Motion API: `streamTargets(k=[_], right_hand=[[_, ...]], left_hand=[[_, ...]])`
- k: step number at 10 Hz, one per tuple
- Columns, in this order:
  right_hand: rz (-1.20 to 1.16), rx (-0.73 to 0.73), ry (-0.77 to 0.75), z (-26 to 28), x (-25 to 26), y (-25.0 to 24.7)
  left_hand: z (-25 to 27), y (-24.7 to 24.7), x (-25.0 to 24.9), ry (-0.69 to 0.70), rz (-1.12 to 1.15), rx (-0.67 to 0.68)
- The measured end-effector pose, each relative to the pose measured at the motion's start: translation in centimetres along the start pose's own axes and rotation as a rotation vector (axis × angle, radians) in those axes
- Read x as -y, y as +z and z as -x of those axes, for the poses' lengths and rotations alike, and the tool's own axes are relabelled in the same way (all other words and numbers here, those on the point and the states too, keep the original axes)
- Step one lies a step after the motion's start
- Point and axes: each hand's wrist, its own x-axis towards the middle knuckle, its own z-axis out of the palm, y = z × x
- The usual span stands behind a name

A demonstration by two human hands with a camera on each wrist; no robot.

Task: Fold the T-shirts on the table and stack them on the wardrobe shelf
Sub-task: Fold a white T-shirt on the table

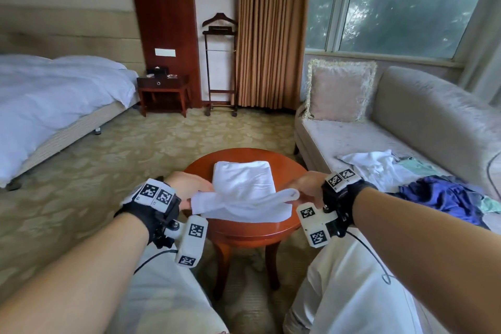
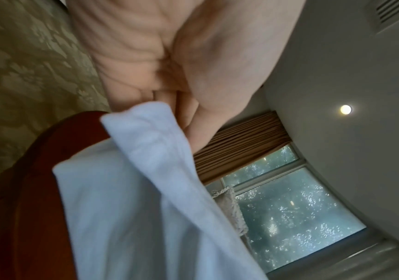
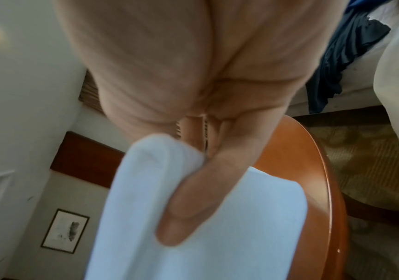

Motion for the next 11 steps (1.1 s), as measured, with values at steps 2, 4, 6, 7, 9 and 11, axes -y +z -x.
streamTargets(k=[2,4,6,7,9,11], right_hand=[[-0.303,-0.028,0.006,-0.9,1.5,-2.0],[-0.653,-0.016,0.007,-5.3,3.6,-3.2],[-0.367,-0.052,0.036,-11.0,3.6,-3.4],[-0.388,-0.119,0.022,-14.0,3.5,-3.0],[-0.136,-0.21,0.049,-19.7,3.2,-3.3],[0.113,-0.253,0.084,-24.8,3.5,-4.0]], left_hand=[[-1.1,-0.4,-1.5,-0.019,0.278,0.121],[-5.6,-0.7,-1.6,-0.044,0.409,0.358],[-10.1,0.6,-1.5,-0.026,0.228,0.116],[-12.2,1.5,-1.9,-0.086,0.129,0.054],[-17.4,2.0,-1.7,-0.003,-0.104,-0.061],[-22.3,2.4,-2.3,0.021,-0.184,-0.052]])
